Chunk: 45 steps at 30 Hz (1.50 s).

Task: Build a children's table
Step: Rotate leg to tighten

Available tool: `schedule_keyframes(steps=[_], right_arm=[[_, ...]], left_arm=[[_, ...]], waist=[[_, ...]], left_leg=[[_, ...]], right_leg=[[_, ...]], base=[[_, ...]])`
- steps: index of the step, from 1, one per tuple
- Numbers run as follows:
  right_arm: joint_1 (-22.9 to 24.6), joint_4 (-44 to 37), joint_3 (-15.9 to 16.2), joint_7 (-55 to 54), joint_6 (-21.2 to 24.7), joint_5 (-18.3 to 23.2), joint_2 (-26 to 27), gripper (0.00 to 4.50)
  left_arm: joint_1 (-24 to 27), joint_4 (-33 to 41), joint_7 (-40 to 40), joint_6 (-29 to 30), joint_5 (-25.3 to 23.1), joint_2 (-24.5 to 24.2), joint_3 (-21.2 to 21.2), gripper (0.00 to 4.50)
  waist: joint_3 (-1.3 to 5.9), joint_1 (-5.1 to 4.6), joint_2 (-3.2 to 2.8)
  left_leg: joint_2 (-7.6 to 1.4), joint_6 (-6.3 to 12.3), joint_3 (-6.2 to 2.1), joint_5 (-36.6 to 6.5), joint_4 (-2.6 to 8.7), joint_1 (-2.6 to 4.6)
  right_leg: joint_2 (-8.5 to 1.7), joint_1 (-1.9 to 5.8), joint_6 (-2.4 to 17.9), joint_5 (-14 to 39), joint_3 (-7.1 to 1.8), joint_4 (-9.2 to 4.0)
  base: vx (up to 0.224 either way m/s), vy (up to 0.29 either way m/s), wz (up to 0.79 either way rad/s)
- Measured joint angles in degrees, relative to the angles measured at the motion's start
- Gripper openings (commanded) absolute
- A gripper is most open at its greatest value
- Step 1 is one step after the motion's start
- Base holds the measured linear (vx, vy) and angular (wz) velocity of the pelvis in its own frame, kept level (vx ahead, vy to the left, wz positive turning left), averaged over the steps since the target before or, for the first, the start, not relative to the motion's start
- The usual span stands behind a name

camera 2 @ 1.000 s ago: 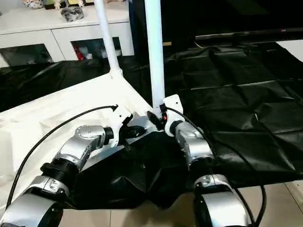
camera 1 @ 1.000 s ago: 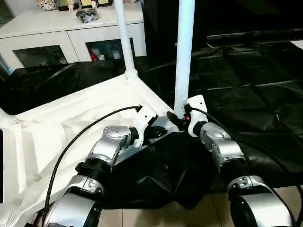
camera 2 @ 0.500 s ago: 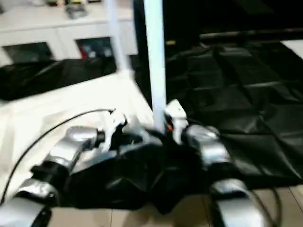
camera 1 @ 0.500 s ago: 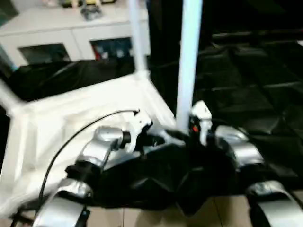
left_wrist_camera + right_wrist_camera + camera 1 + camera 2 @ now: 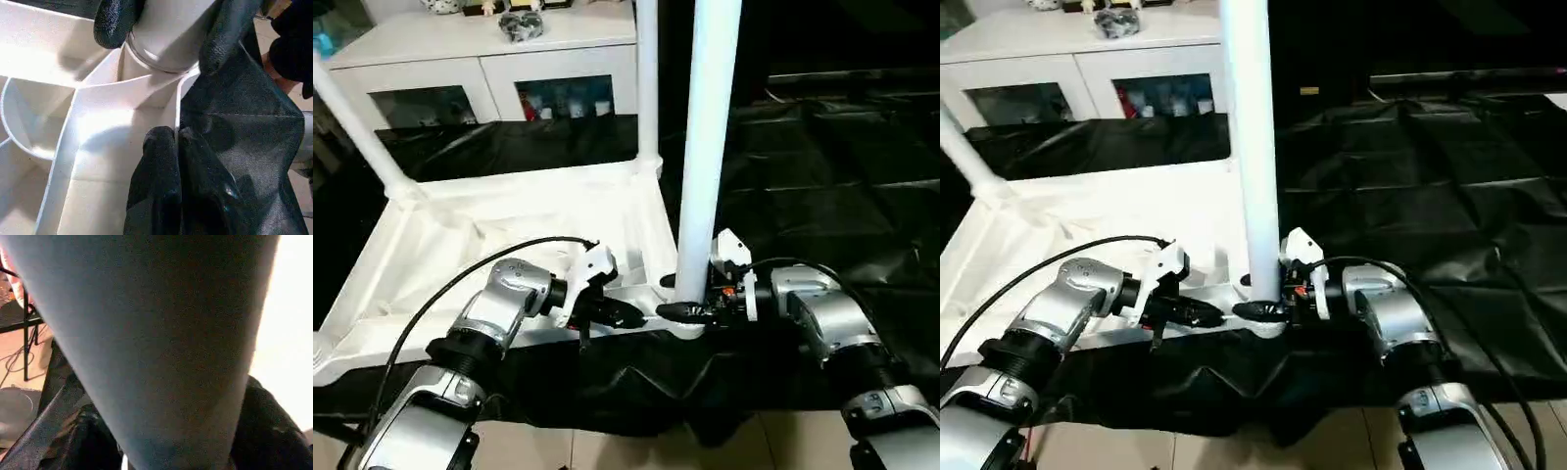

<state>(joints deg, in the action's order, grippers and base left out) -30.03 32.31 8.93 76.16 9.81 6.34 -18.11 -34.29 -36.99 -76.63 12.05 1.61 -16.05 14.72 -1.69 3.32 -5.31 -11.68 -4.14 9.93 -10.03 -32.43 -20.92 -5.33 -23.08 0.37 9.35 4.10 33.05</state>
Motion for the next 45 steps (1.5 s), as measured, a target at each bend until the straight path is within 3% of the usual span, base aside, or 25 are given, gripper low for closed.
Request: schedule_keyframes(steps=[3, 8, 13, 17, 18, 26, 29, 35, 45], right_arm=[[0.52, -0.02, -0.33, -1.14, -1.36, 0.01, 0.61, 2.28], [0.69, 2.87, -3.57, -12.86, -4.13, -0.55, 4.83, 2.16], [-3.25, 10.06, -7.9, -33.71, -5.93, -2.54, 10.84, 2.1], [-4.54, 11.77, -10.29, -44.32, -6.7, -3.31, 13.12, 2.09], [-4.65, 11.89, -10.7, -45.43, -7.03, -3.56, 13.3, 2.64], [-5.23, 12.71, -11.11, -44.85, -7.7, -2.82, 13.7, 3.35], [-3.05, 9.33, -8.97, -39.92, -7.78, -3.75, 10.18, 3.35], [2.73, 1.32, -8.48, -23.8, -5.37, -0.78, -2.2, 3.35], [7.9, -5.62, -14.32, -16.02, -2.3, 4.67, -13.52, 3.35]], left_arm=[[0.02, -0.01, 0.29, 0.13, -0.1, -0.01, -0.09, 0.0], [0.07, -0.02, 7.04, 0.94, -0.67, 1.5, -1.47, 0.0], [-0.29, -0.3, 19.24, 3.26, -1.93, 6.39, -4.59, 0.0], [-0.54, -0.42, 25.51, 4.45, -1.97, 10.28, -5.47, 0.0], [-0.67, -0.5, 26.32, 4.44, -1.96, 10.83, -5.53, 0.0], [-1.28, -1.59, 26.36, 1.53, -2.72, 10.62, -4.74, 0.0], [-1.3, -1.54, 26.1, 0.34, -2.83, 10.64, -3.72, 0.0], [-1.29, -0.9, 24.45, -0.67, -2.7, 11.24, -1.87, 0.0], [-0.31, 0.24, 24.28, -1.94, -2.49, 10.43, -1.34, 0.0]], waist=[[0.01, -0.04, 0.0], [-0.03, -0.77, 0.05], [-0.07, -2.8, -0.03], [-0.07, -4.04, -0.02], [-0.05, -4.3, -0.04], [0.02, -4.36, -0.15], [-0.04, -3.88, -0.03], [-0.12, -1.38, 0.05], [-0.19, -1.21, 0.05]], left_leg=[[0.0, 0.0, 0.0, 0.0, -0.01, 0.06], [0.03, -0.01, 0.04, 0.01, -0.03, 0.57], [0.17, -0.01, -0.01, 0.01, -0.08, 0.78], [0.25, -0.03, -0.1, -0.01, -0.06, 0.65], [0.25, -0.04, -0.12, -0.02, 0.01, 0.43], [0.16, -0.05, -0.17, -0.03, 0.25, 0.13], [0.16, -0.05, -0.16, -0.03, 0.16, 0.04], [0.14, 0.0, 0.01, -0.03, -0.04, -0.14], [0.04, 0.3, 0.08, 0.13, -0.06, -0.26]], right_leg=[[0.0, 0.03, 0.0, 0.0, -0.01, 0.01], [0.01, 0.18, -0.17, 0.09, -0.1, 0.03], [-0.03, 0.23, -0.19, 0.11, -0.16, -0.03], [-0.03, 0.21, -0.2, 0.11, -0.17, -0.07], [-0.03, 0.18, -0.22, 0.12, -0.14, -0.08], [0.03, 0.02, -0.1, 0.06, 0.1, -0.07], [0.01, 0.03, -0.16, 0.1, 0.1, -0.08], [-0.03, -0.07, -0.12, 0.07, -0.01, -0.11], [0.03, -0.13, -0.2, 0.12, 0.02, -0.05]], base=[[0.0, 0.0, 0.0], [0.0, 0.0, 0.0], [0.0, 0.0, 0.0], [0.0, 0.0, 0.0], [0.0, 0.0, 0.0], [0.0, 0.0, 0.0], [0.0, 0.0, 0.0], [0.0, 0.0, 0.0], [0.0, 0.0, 0.0]])
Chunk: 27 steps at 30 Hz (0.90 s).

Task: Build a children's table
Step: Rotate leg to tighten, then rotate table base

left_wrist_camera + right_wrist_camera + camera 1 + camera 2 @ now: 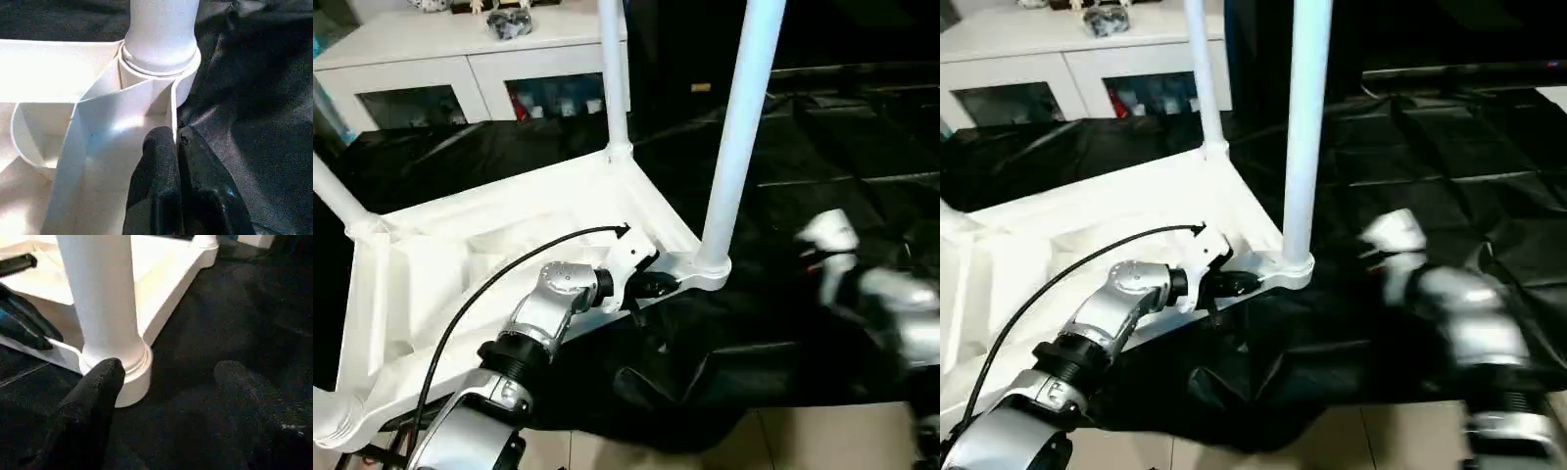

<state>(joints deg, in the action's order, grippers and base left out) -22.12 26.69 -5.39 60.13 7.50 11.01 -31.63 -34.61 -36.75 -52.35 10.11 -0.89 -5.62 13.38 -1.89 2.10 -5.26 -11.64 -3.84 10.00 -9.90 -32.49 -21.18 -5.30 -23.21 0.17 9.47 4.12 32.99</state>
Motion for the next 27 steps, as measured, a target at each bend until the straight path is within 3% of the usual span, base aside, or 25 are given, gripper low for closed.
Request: schedule_keyframes(steps=[4, 5, 8, 9, 12, 16, 19, 22, 27], right_arm=[[4.55, -5.97, 1.81, 4.61, 4.63, 2.29, -0.47, 3.35], [4.99, -7.15, 3.02, 5.28, 5.63, 2.47, -0.17, 3.48], [5.7, -10.06, 5.93, 5.92, 7.88, 2.92, 1.7, 3.48], [5.56, -10.5, 6.39, 5.95, 8.35, 3.03, 2.25, 3.75], [4.07, -11.03, 7.79, 5.35, 9.88, 3.99, 4.53, 3.88], [2.73, -11.32, 9.88, 4.54, 11.92, 4.34, 8.65, 4.25], [1.93, -11.3, 11.44, 3.9, 12.25, 4.28, 10.39, 4.43], [-1.2, -8.34, 11.94, -2.31, 9.92, 3.43, 17.96, 4.5], [-4.77, -2.32, 10.26, -13.6, 8.1, 2.38, 25.78, 4.5]], left_arm=[[1.41, 2.35, 0.09, 0.22, 0.6, -0.09, -0.24, 0.0], [2.25, 3.96, 0.12, 1.02, 1.21, -0.28, -0.55, 0.44], [5.31, 11.56, 0.22, 3.38, 4.41, -0.49, -2.42, 0.74], [5.42, 13.48, 0.24, 4.05, 5.03, -0.51, -2.51, 0.93], [7.36, 23.81, 0.14, 10.36, 8.28, -2.45, -4.72, 1.09], [12.49, 38.65, -3.03, 21.73, 13.2, -10.56, -6.33, 1.44], [15.17, 43.05, -5.17, 26.13, 14.51, -14.1, -6.59, 1.66], [23.42, 52.51, -8.39, 32.88, 16.31, -24.54, -7.04, 1.84], [29.01, 58.46, -7.66, 37.51, 16.64, -28.18, -9.57, 2.19]], waist=[[-0.15, 0.04, 0.21], [-0.26, -0.1, 0.38], [-0.51, 0.05, 0.88], [-0.51, 0.38, 1.03], [-0.53, 0.7, 1.41], [-0.57, 0.61, 1.88], [-0.61, 1.38, 1.93], [-0.86, 0.36, 2.74], [-0.98, 1.44, 3.12]], left_leg=[[-0.03, 0.03, 0.0, -0.01, 0.04, -0.06], [-0.07, 0.04, 0.0, -0.01, 0.04, -0.1], [-0.15, 0.05, -0.01, 0.01, -0.01, -0.33], [-0.23, 0.04, -0.02, 0.02, -0.14, -0.33], [-0.19, 0.05, -0.01, 0.02, -0.32, -0.79], [-0.23, 0.03, -0.01, 0.0, -0.33, -0.77], [-0.22, 0.03, 0.02, 0.02, -0.48, -0.74], [-0.28, -0.16, 0.0, -0.07, -0.4, -0.67], [-0.19, -0.52, 0.02, -0.03, -0.5, -0.25]], right_leg=[[0.01, -0.05, -0.07, 0.04, 0.01, 0.01], [0.02, -0.13, -0.06, 0.03, 0.0, 0.02], [0.07, -0.39, 0.0, 0.0, 0.08, 0.15], [0.08, -0.51, 0.05, -0.03, 0.17, 0.15], [0.03, -0.7, 0.11, -0.07, 0.02, 0.2], [0.05, -0.77, 0.13, -0.09, -0.02, 0.25], [0.04, -0.81, 0.15, -0.1, -0.02, 0.29], [0.07, -0.83, 0.1, -0.02, -0.11, 0.64], [0.02, -0.66, 0.1, -0.02, -0.28, 0.86]], base=[[0.0, 0.0, 0.0], [0.0, 0.0, 0.0], [0.0, 0.0, 0.0], [0.0, 0.0, 0.0], [0.0, 0.0, 0.0], [0.0, 0.0, 0.0], [0.0, 0.0, 0.0], [0.0, 0.0, 0.0], [0.0, 0.0, 0.0]])
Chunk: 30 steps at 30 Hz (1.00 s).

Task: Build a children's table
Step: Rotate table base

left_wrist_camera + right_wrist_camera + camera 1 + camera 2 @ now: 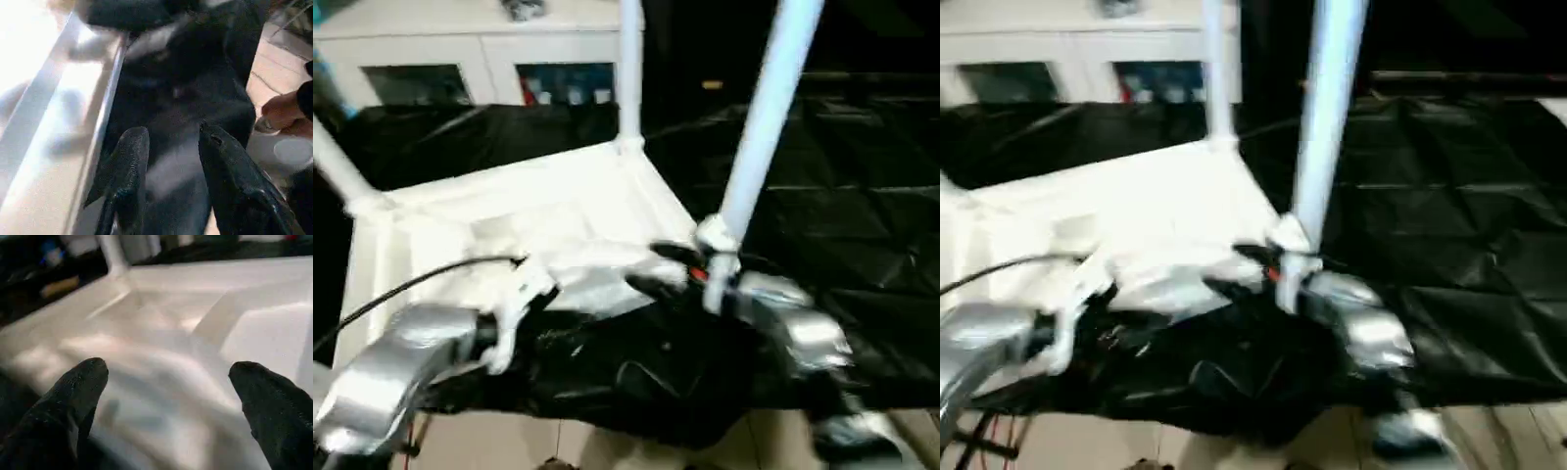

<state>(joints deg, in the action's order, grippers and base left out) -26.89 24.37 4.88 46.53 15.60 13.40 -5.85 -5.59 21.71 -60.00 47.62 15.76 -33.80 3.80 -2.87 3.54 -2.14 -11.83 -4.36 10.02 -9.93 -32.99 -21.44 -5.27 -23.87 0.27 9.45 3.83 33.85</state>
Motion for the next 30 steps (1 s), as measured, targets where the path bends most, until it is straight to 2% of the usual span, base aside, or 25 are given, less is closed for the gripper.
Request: schedule_keyframes(steps=[3, 4, 6, 8, 9, 13, 14, 18, 19, 22, 24, 30], right_arm=[[-1.98, 4.27, -2.34, -8.23, -0.73, 0.04, 4.22, 4.5], [-2.6, 5.71, -3.14, -10.1, -1.07, 0.05, 4.72, 4.5], [-3.57, 8.6, -4.91, -13.97, -2.23, 0.01, 5.18, 4.5], [-4.32, 10.2, -5.62, -15.67, -2.9, 0.0, 5.36, 4.5], [-6.22, 13.31, -7.22, -19.32, -4.24, 0.26, 6.51, 4.5], [-9.93, 18.67, -10.46, -24.67, -6.69, 0.85, 6.84, 4.5], [-10.5, 19.64, -11.06, -25.29, -7.29, 1.0, 6.81, 4.5], [-14.08, 26.2, -13.26, -28.93, -10.52, 1.35, 5.13, 4.5], [-14.57, 27.19, -14.01, -29.79, -11.33, 1.43, 4.36, 4.5], [-15.91, 29.69, -16.39, -31.94, -13.62, 1.69, 1.38, 4.5], [-16.79, 31.02, -17.63, -33.39, -14.63, 1.66, -0.62, 4.5], [-18.53, 34.0, -19.39, -36.21, -16.49, 1.73, -3.24, 4.5]], left_arm=[[3.28, 2.14, 1.44, 1.79, -0.21, -2.49, -1.16, 2.31], [4.13, 2.61, 1.88, 2.23, -0.28, -3.11, -1.13, 2.54], [5.36, 2.96, 2.87, 2.57, -0.67, -3.92, -1.05, 2.61], [5.4, 2.96, 3.35, 2.57, -0.97, -3.97, -1.02, 2.64], [5.13, 2.96, 4.69, 1.99, -2.0, -3.77, -0.93, 2.93], [4.44, 2.46, 6.88, 0.73, -2.95, -2.9, -0.48, 3.08], [4.23, 2.37, 7.16, 0.63, -2.95, -2.89, -0.29, 3.35], [3.36, 1.66, 8.05, -1.45, -3.41, -4.13, 0.79, 3.47], [3.25, 1.15, 8.52, -1.77, -4.06, -4.4, 0.75, 3.76], [3.25, -1.47, 9.21, -2.72, -5.56, -5.12, 0.86, 3.86], [2.91, -2.9, 9.54, -4.89, -6.79, -5.04, 2.11, 4.18], [-2.18, -9.11, 11.53, -10.32, -10.01, -2.77, 6.72, 4.41]], waist=[[0.04, -0.15, 0.07], [0.04, -0.17, 0.07], [0.05, -0.12, 0.09], [0.05, -0.14, 0.09], [0.05, -0.18, 0.08], [0.07, 0.05, 0.11], [0.07, 0.07, 0.12], [0.05, 0.32, 0.06], [0.05, 0.5, 0.05], [0.01, 0.62, -0.03], [0.0, 0.55, -0.08], [-0.04, -0.04, -0.64]], left_leg=[[0.03, -0.02, 0.04, 0.0, -0.03, 0.2], [0.03, -0.04, 0.04, 0.01, -0.02, 0.22], [0.02, -0.05, 0.03, 0.02, -0.02, 0.27], [0.01, -0.07, 0.03, 0.03, -0.01, 0.27], [0.01, -0.1, 0.01, 0.05, -0.01, 0.3], [0.02, -0.11, 0.0, 0.05, -0.05, 0.29], [0.02, -0.11, 0.0, 0.05, -0.06, 0.28], [0.03, -0.11, 0.0, 0.06, -0.15, 0.27], [0.03, -0.11, 0.0, 0.06, -0.19, 0.27], [0.03, -0.1, -0.01, 0.05, -0.33, 0.24], [0.04, -0.1, -0.01, 0.04, -0.39, 0.24], [0.0, -0.1, -0.03, 0.04, -0.75, 0.29]], right_leg=[[0.0, 0.11, -0.03, 0.02, -0.12, 0.1], [0.0, 0.11, -0.09, 0.05, -0.12, 0.14], [0.01, 0.13, -0.11, 0.06, -0.12, 0.22], [0.03, 0.11, -0.03, 0.02, -0.12, 0.25], [0.04, 0.11, -0.02, 0.01, -0.11, 0.31], [0.03, 0.17, -0.02, 0.01, -0.1, 0.3], [0.03, 0.18, -0.02, 0.01, -0.1, 0.3], [0.01, 0.2, 0.0, 0.0, -0.07, 0.35], [0.01, 0.22, 0.0, 0.0, -0.07, 0.36], [0.0, 0.25, 0.01, -0.01, -0.08, 0.37], [-0.01, 0.28, 0.02, -0.02, -0.08, 0.4], [0.01, 0.27, 0.01, -0.01, -0.04, 0.85]], base=[[0.0, 0.0, 0.0], [0.0, 0.0, 0.0], [0.0, 0.0, 0.0], [0.0, 0.0, 0.0], [0.0, 0.0, 0.0], [0.0, 0.0, 0.0], [0.0, 0.0, 0.0], [0.0, 0.0, 0.0], [0.0, 0.0, 0.0], [0.0, 0.0, 0.0], [0.0, 0.0, 0.0], [0.0, 0.0, 0.0]])
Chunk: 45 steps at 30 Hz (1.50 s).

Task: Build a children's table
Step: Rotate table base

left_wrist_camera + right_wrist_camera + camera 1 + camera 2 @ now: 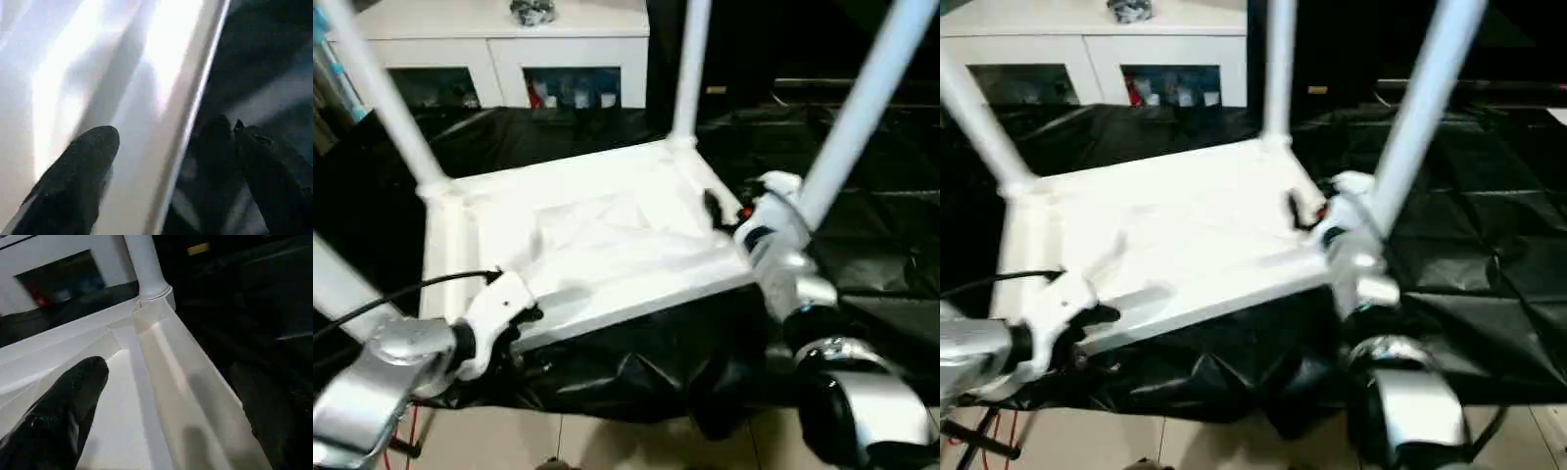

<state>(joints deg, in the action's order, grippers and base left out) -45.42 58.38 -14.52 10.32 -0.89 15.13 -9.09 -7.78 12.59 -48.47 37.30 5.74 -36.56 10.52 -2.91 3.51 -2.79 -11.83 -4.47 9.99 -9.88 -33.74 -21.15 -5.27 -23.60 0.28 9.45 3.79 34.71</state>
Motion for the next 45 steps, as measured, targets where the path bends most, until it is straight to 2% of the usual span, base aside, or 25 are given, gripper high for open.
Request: schedule_keyframes(steps=[3, 7, 9, 15, 20, 23, 26, 28, 30, 33, 35, 39, 41, 45], right_arm=[[-0.6, 1.35, -0.82, -0.79, -0.9, 0.0, -0.97, 4.5], [-0.72, 1.39, -1.05, -1.31, -1.3, -0.01, -1.15, 4.5], [-0.74, 1.46, -1.16, -1.64, -1.88, -0.08, -1.04, 4.5], [-0.81, 2.06, -0.69, -1.99, -3.09, -0.7, 0.65, 4.5], [-0.89, 2.81, -0.19, -2.2, -3.23, -1.55, 1.17, 4.5], [-0.7, 1.78, 2.07, 0.33, -3.56, -2.79, 1.49, 4.5], [1.51, -3.44, 5.86, 6.35, -4.09, -4.07, 2.73, 4.5], [5.16, -9.39, 9.07, 11.99, -4.04, -4.24, 3.44, 4.5], [9.8, -16.05, 11.86, 16.4, -3.25, -4.11, 3.12, 4.5], [15.47, -22.45, 13.98, 19.03, -2.83, -3.56, 2.16, 4.5], [17.66, -25.78, 14.96, 19.74, -2.02, -3.18, 2.2, 4.5], [25.97, -36.59, 17.02, 23.12, -0.01, -0.96, 1.12, 4.5], [28.4, -39.25, 17.33, 24.72, 1.82, -0.59, -0.21, 4.5], [33.85, -47.36, 18.4, 29.64, 7.79, 0.23, -6.99, 4.5]], left_arm=[[-4.97, -5.04, 1.65, -3.34, -2.34, 3.61, 2.93, 4.41], [-10.38, -11.09, 4.78, -9.43, -5.79, 6.04, 4.76, 4.41], [-12.78, -14.71, 5.78, -12.63, -7.36, 7.27, 6.22, 4.41], [-18.55, -24.6, 10.71, -20.55, -11.96, 10.9, 8.79, 4.41], [-19.64, -25.83, 14.55, -25.42, -14.04, 10.86, 8.16, 4.41], [-15.12, -22.29, 14.37, -26.41, -9.05, 13.97, 3.42, 4.41], [-8.25, -15.47, 11.53, -24.22, -0.57, 16.75, 0.43, 4.41], [-1.77, -10.76, 7.97, -21.56, 4.55, 14.12, -1.61, 4.41], [5.4, -7.81, 4.28, -19.06, 8.44, 9.22, -4.77, 4.41], [12.25, -6.58, 2.11, -18.45, 11.76, 6.75, -10.91, 4.41], [13.76, -6.26, 2.36, -20.04, 12.37, 6.87, -13.9, 4.41], [17.24, -5.91, 5.82, -26.71, 12.33, 8.73, -23.12, 4.41], [17.49, -5.91, 7.66, -28.14, 12.28, 8.82, -24.99, 4.41], [17.21, -7.67, 14.52, -30.14, 12.28, 9.96, -29.13, 4.41]], waist=[[-0.2, 0.05, -0.43], [-0.21, -0.46, -0.5], [-0.14, -0.52, -0.73], [-0.15, -0.88, -0.8], [-0.14, -1.0, -0.81], [-0.11, -1.33, -0.9], [-0.09, -1.73, -0.9], [-0.07, -1.79, -0.87], [-0.08, -1.6, -0.85], [-0.17, -0.91, -0.68], [-0.18, -0.43, -0.57], [-0.12, -0.08, -0.23], [-0.12, -0.08, -0.2], [-0.09, -0.15, -0.16]], left_leg=[[0.04, 0.0, -0.02, 0.0, -0.25, -0.02], [0.02, 0.0, -0.11, 0.0, -0.32, -0.03], [0.02, 0.0, -0.14, 0.0, -0.33, -0.03], [0.01, 0.01, -0.14, 0.01, -0.36, -0.25], [0.0, 0.02, -0.14, 0.0, -0.36, -0.4], [0.0, 0.06, -0.11, -0.04, -0.37, -0.55], [-0.06, 0.06, -0.12, -0.03, -0.4, -0.82], [-0.1, 0.05, -0.13, -0.04, -0.32, -0.81], [-0.14, 0.04, -0.18, -0.03, -0.27, -0.7], [-0.15, 0.04, -0.19, -0.03, -0.28, -0.61], [-0.06, 0.05, -0.19, -0.03, -0.32, -0.51], [-0.02, 0.05, -0.27, -0.03, -0.3, 0.01], [-0.02, 0.05, -0.29, -0.03, -0.29, 0.04], [-0.01, 0.05, -0.31, -0.04, -0.12, 0.1]], right_leg=[[-0.05, 0.02, 0.02, -0.01, -0.04, 0.19], [0.01, -0.02, 0.03, -0.02, 0.03, 0.31], [0.01, -0.02, 0.04, -0.03, 0.03, 0.31], [0.01, -0.18, 0.08, -0.06, 0.04, 0.29], [0.01, -0.3, 0.09, -0.05, 0.06, 0.25], [-0.02, -0.41, 0.1, -0.04, 0.05, 0.23], [0.04, -0.57, 0.11, -0.03, 0.15, 0.26], [0.18, -0.51, 0.16, 0.03, 0.19, 0.3], [0.26, -0.56, 0.11, 0.09, 0.26, 0.31], [0.17, -0.48, -0.16, 0.25, 0.17, 0.26], [0.1, -0.39, -0.17, 0.25, 0.02, 0.24], [0.07, 0.14, -0.28, 0.32, -0.11, 0.05], [0.07, 0.22, -0.29, 0.33, -0.11, -0.06], [0.12, 0.35, -0.36, 0.29, -0.1, -0.33]], base=[[0.0, 0.0, 0.0], [0.0, 0.0, 0.0], [0.0, 0.0, 0.0], [0.0, 0.0, 0.0], [0.0, 0.0, 0.0], [0.0, 0.0, 0.0], [0.0, 0.0, 0.0], [0.0, 0.0, 0.0], [0.0, 0.0, 0.0], [0.0, 0.0, 0.0], [0.0, 0.0, 0.0], [0.0, 0.0, 0.0], [0.0, 0.0, 0.0], [0.0, 0.0, 0.0]])
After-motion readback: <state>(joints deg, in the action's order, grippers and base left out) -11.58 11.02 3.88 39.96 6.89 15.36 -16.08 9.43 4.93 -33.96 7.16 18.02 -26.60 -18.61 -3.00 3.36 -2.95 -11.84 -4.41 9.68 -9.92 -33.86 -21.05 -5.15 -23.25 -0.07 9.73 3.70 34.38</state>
